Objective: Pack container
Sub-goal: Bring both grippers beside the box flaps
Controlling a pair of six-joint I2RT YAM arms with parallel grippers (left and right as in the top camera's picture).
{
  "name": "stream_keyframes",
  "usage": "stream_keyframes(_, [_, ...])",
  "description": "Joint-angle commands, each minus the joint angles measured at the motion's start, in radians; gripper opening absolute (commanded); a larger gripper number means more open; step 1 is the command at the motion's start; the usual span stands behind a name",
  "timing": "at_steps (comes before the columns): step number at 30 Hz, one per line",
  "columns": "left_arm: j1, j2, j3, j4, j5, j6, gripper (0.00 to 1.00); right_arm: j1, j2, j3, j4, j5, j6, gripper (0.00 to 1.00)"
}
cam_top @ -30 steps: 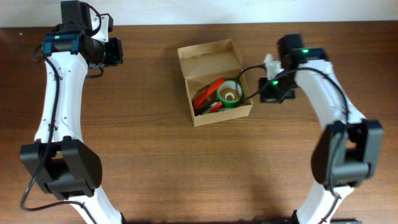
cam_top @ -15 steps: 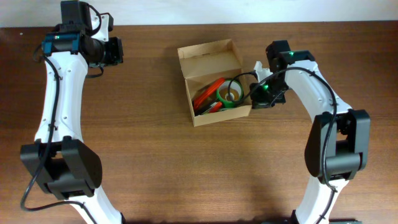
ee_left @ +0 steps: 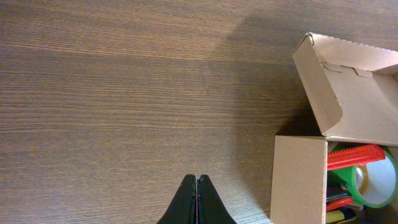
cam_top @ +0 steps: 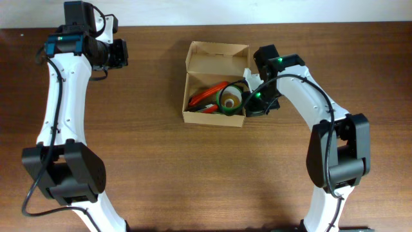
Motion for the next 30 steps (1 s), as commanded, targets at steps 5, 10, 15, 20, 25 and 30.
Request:
stream_keyframes(5, [0.003,0.012,-0.006,0.063,0.047,-0.009,0.02,-0.118,-0.019,0.22,-0.051,0.021,0.009,0.04])
stream_keyframes(10, [0.0,0.047,-0.005,0.212,0.204,-0.049,0.02,-0.204,-0.019,0.34,-0.04,0.011,0.04,0.03])
stream_keyframes(15, [0.002,0.154,-0.005,0.282,0.365,-0.109,0.02,-0.238,-0.006,0.35,-0.001,-0.041,0.062,0.03])
stream_keyframes(20, [0.002,0.282,-0.005,0.366,0.575,-0.184,0.02,-0.245,0.046,0.35,0.052,-0.171,0.093,0.04])
stream_keyframes(25, [0.001,0.396,-0.005,0.458,0.724,-0.294,0.02,-0.264,0.133,0.35,0.141,-0.36,0.172,0.04])
stream_keyframes(30, [0.001,0.431,-0.005,0.494,0.761,-0.303,0.02,-0.28,0.214,0.349,0.171,-0.441,0.197,0.04])
